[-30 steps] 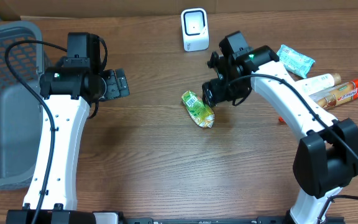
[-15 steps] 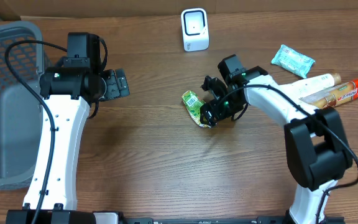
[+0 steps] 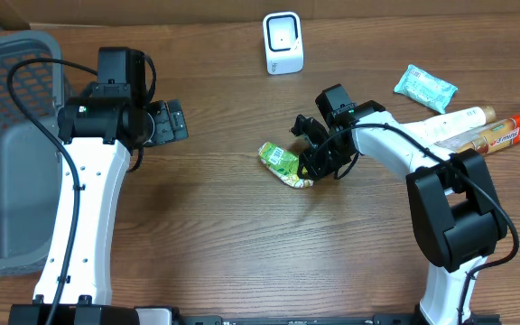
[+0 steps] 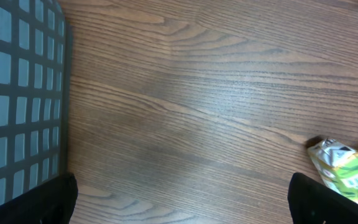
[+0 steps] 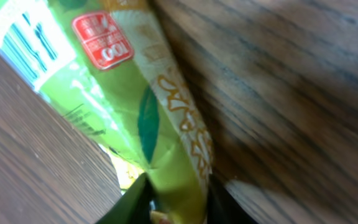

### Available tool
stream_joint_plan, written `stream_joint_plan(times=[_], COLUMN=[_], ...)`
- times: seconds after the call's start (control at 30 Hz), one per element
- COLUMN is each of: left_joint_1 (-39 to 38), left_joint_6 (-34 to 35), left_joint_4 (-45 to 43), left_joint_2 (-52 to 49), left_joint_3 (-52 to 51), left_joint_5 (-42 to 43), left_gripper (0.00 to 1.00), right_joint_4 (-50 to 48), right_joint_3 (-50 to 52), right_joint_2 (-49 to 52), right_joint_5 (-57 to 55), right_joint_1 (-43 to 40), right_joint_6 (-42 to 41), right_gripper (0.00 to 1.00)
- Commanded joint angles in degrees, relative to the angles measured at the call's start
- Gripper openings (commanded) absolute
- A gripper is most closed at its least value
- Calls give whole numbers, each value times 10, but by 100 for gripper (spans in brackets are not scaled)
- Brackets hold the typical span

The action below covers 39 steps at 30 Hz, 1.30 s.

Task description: Scan the item barcode

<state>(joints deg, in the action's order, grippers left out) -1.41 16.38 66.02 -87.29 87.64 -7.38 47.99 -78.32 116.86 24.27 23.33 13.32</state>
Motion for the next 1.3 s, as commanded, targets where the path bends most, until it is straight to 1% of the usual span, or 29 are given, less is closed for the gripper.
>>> stream_joint_plan(times=[0.0,0.27,0.4,0.5,0.6,0.63,0.73,0.9,0.97,1.03,1.1,1.17,1.23,1.27], left_joint_1=[-1,-1,-1,-1,-1,-1,-1,-1,-1,-1,-1,-1,-1,-1], left_joint_6=[4,4,4,4,4,4,4,4,4,4,4,4,4,4], left_joint_4=[-1,-1,-1,-1,-1,-1,-1,-1,-1,-1,-1,-1,-1,-1], left_joint_2=[-2,-2,-2,-2,-2,-2,-2,-2,-2,-2,-2,-2,-2,-2], left_joint_3=[-3,-3,-3,-3,-3,-3,-3,-3,-3,-3,-3,-3,-3,-3], left_joint_5=[-5,-5,-5,-5,-5,-5,-5,-5,-5,-5,-5,-5,-5,-5], left_gripper=[100,100,100,100,100,100,100,99,100,100,99,100,100,100], right_joint_4=[10,53,66,65,65,65,64,44,39,30,26,31,39,44], right_joint_3=[-2,-64,-87,-92,-92,-92,-90,-65,-54,-40,-20,-13,-10,-10], right_joint_2=[7,-7,-28,-50,-66,-69,-68,-66,-65,-65,-65,-65,-65,-65], right_joint_5=[7,6,-20,-101,-225,-285,-379,-538,-569,-572,-532,-487,-446,-429], right_joint_1=[1,1,1,3,13,21,44,122,153,176,197,201,202,202], right_joint_6=[4,4,1,-35,-92,-120,-163,-243,-254,-254,-254,-254,-253,-253], right_gripper=[17,4,4,4,4,4,4,4,4,4,5,13,19,24])
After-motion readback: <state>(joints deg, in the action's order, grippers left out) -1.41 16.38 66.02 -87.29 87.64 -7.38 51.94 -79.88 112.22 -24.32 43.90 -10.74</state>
